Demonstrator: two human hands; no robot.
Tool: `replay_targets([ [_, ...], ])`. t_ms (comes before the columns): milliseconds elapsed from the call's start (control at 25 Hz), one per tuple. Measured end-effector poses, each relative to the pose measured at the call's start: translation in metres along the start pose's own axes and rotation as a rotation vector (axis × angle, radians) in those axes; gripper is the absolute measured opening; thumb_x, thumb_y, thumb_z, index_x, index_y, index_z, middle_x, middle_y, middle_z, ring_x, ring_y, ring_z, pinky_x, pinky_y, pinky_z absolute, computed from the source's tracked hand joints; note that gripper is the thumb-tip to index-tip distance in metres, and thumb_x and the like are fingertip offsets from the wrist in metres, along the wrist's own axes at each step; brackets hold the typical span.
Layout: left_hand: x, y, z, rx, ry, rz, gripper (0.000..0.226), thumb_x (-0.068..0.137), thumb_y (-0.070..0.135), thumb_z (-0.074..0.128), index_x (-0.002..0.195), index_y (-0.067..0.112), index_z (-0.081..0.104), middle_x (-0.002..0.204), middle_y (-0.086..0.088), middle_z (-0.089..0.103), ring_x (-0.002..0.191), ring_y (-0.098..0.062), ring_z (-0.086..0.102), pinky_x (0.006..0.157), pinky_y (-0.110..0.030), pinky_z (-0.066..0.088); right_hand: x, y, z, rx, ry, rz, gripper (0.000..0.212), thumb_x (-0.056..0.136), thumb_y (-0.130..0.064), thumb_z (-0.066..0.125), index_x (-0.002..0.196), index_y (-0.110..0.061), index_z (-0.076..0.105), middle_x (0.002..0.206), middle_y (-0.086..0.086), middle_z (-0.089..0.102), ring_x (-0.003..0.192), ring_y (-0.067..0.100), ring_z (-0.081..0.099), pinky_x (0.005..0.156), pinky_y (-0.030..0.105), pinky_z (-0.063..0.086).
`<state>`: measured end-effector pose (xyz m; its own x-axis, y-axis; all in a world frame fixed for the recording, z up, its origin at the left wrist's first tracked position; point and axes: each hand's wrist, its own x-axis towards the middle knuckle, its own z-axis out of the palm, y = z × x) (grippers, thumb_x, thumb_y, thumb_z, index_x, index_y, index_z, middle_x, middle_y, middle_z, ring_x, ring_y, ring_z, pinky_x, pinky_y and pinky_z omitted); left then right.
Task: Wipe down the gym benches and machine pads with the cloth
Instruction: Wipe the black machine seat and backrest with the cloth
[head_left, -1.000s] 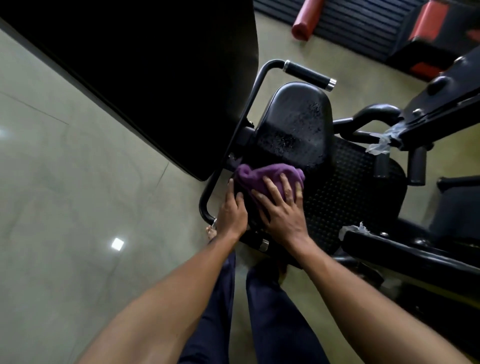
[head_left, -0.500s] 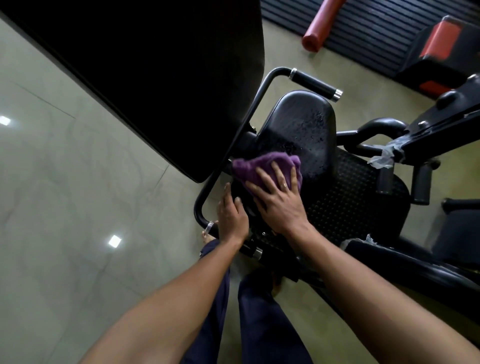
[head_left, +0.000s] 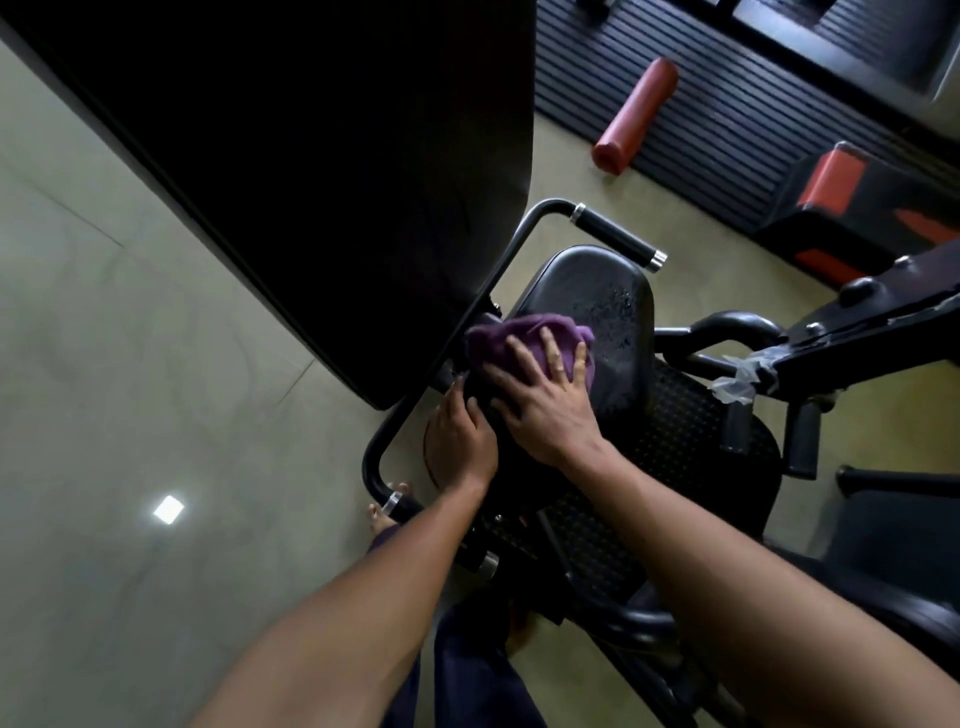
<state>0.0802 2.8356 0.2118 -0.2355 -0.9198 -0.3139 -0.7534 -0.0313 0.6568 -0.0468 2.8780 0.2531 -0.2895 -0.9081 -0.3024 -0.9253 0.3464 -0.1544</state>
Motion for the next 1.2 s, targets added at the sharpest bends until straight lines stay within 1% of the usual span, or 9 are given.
replay_targets([
  [160, -0.004, -0.001, 0.005, 0.058, 0.112, 0.006, 0.045, 0.096, 0.032, 0.039, 0.128, 0.01, 0.063, 0.113, -0.018, 0.069, 0.104, -0.037, 0.064, 0.088, -0.042, 0.049, -0.012, 0.031, -0.005, -0.164, -0.138, -0.274, 0.058, 0.093, -0.068, 0.016, 0.15, -0.061, 0.027, 0.17, -0.008, 0.014, 0.156, 0.036, -0.004, 0.119, 0.065, -0.012],
  [240, -0.005, -0.002, 0.007, 0.063, 0.143, 0.024, 0.04, 0.098, 0.029, 0.044, 0.13, 0.012, 0.063, 0.115, -0.016, 0.07, 0.105, -0.035, 0.064, 0.086, -0.043, 0.051, 0.017, 0.035, -0.013, -0.197, -0.159, -0.235, 0.06, 0.092, -0.073, 0.022, 0.151, -0.061, 0.024, 0.17, -0.009, 0.009, 0.156, 0.037, -0.008, 0.117, 0.07, -0.011],
  [400, -0.007, -0.002, 0.006, 0.066, 0.121, 0.068, 0.044, 0.099, 0.031, 0.041, 0.138, 0.018, 0.058, 0.131, -0.007, 0.065, 0.116, -0.029, 0.061, 0.092, -0.042, 0.05, 0.066, 0.007, -0.027, -0.103, -0.151, -0.033, 0.049, 0.096, -0.064, 0.041, 0.141, -0.048, 0.049, 0.165, -0.005, 0.022, 0.155, 0.04, -0.006, 0.111, 0.078, -0.013],
  [640, -0.007, -0.006, 0.008, 0.141, 0.114, 0.092, 0.051, 0.091, 0.035, 0.038, 0.128, 0.011, 0.062, 0.122, -0.009, 0.068, 0.11, -0.032, 0.065, 0.089, -0.041, 0.053, 0.039, -0.011, -0.026, -0.261, -0.052, -0.255, 0.046, 0.098, -0.052, 0.043, 0.141, -0.038, 0.056, 0.155, 0.0, 0.045, 0.151, 0.031, 0.022, 0.12, 0.063, 0.004],
  [760, -0.005, -0.002, 0.007, 0.111, 0.079, 0.031, 0.053, 0.096, 0.036, 0.031, 0.134, 0.014, 0.061, 0.13, -0.005, 0.066, 0.116, -0.028, 0.063, 0.094, -0.041, 0.051, 0.088, -0.013, -0.04, -0.281, -0.187, -0.056, 0.053, 0.093, -0.063, 0.046, 0.139, -0.038, 0.057, 0.153, 0.001, 0.047, 0.148, 0.038, 0.023, 0.116, 0.071, 0.001],
  [880, -0.005, -0.002, 0.005, 0.105, 0.076, 0.053, 0.054, 0.096, 0.036, 0.03, 0.132, 0.012, 0.062, 0.128, -0.006, 0.068, 0.116, -0.027, 0.063, 0.096, -0.04, 0.05, 0.105, -0.023, -0.023, 0.163, -0.178, -0.065, 0.058, 0.09, -0.073, 0.038, 0.108, -0.033, 0.076, 0.11, -0.005, 0.069, 0.131, 0.029, 0.049, 0.113, 0.069, 0.012],
  [960, -0.006, -0.001, 0.003, 0.115, 0.079, 0.063, 0.054, 0.092, 0.034, 0.032, 0.127, 0.009, 0.065, 0.122, -0.009, 0.07, 0.111, -0.03, 0.065, 0.093, -0.04, 0.052, 0.086, -0.016, -0.004, 0.258, 0.154, -0.294, 0.062, 0.092, -0.07, 0.038, 0.08, -0.025, 0.078, 0.077, -0.021, 0.061, 0.118, 0.004, 0.055, 0.114, 0.056, 0.018],
  [1080, -0.006, 0.0, 0.004, 0.105, 0.101, 0.068, 0.047, 0.094, 0.03, 0.037, 0.126, 0.009, 0.066, 0.121, -0.008, 0.07, 0.108, -0.03, 0.067, 0.088, -0.039, 0.054, 0.071, 0.008, -0.012, -0.173, 0.046, -0.349, 0.036, 0.086, -0.053, 0.053, 0.106, -0.033, 0.076, 0.117, -0.004, 0.07, 0.132, 0.027, 0.051, 0.119, 0.059, 0.015],
  [1200, -0.007, -0.001, 0.005, 0.096, 0.058, 0.072, 0.047, 0.1, 0.032, 0.035, 0.132, 0.01, 0.061, 0.128, -0.01, 0.067, 0.115, -0.03, 0.063, 0.093, -0.04, 0.051, 0.093, 0.025, -0.022, -0.018, -0.009, 0.0, 0.045, 0.092, -0.061, 0.048, 0.125, -0.036, 0.064, 0.147, -0.003, 0.048, 0.152, 0.035, 0.02, 0.118, 0.07, -0.005],
])
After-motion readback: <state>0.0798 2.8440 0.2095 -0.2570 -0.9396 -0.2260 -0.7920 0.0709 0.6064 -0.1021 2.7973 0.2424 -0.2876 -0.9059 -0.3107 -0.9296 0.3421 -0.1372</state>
